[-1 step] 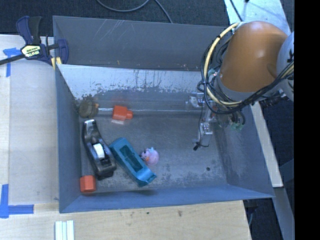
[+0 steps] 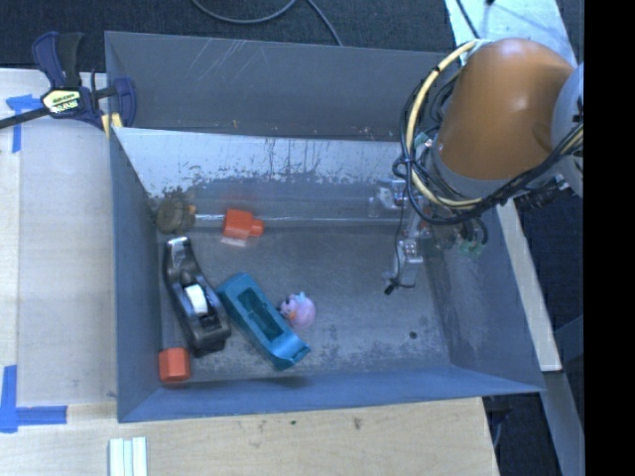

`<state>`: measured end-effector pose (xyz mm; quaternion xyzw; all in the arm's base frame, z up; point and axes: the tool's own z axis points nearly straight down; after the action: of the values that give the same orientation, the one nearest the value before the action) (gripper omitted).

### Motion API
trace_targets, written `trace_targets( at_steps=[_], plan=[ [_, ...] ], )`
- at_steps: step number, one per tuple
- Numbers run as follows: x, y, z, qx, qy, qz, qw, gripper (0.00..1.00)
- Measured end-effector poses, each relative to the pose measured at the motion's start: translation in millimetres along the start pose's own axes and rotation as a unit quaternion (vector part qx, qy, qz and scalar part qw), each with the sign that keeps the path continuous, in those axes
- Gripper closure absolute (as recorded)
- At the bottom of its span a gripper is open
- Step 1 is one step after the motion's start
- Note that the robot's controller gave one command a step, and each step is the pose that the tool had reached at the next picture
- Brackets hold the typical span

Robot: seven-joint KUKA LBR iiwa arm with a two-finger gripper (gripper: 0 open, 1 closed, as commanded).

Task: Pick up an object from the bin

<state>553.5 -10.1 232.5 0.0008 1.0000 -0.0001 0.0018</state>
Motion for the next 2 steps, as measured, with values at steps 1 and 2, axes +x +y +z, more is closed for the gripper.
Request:
trace_targets(
  at_steps=[1,2],
  plan=[
    [5.7,9,25,0.000,-0.0019,-0.033,0.9994,0.00],
    [10.4,34,66,0.000,-0.0011,-0.125,0.9922,0.00]
  ],
)
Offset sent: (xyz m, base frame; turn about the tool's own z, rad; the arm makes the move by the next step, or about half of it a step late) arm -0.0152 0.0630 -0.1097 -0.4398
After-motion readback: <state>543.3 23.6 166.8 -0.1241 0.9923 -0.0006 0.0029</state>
